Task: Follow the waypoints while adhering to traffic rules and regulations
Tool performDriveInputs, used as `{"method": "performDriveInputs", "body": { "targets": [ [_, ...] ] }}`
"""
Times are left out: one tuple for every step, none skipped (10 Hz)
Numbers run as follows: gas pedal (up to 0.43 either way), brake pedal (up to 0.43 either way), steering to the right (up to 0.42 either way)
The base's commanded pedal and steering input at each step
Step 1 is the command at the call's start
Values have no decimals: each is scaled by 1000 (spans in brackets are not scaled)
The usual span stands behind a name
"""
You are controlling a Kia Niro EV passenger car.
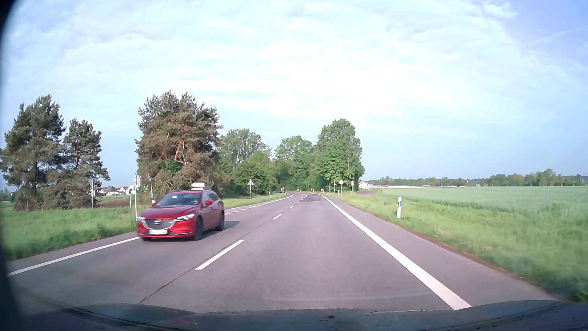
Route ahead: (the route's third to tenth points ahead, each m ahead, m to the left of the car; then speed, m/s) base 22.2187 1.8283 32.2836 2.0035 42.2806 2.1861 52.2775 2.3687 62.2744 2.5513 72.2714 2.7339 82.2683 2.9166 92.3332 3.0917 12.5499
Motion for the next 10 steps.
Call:
{"method": "performDriveInputs", "body": {
  "targets": [
    [79, 0, -2],
    [79, 0, -2],
    [79, 0, -2],
    [79, 0, -2],
    [79, 0, -2],
    [79, 0, -3],
    [79, 0, -2],
    [79, 0, -2],
    [79, 0, -3],
    [79, 0, -3]
  ]
}}
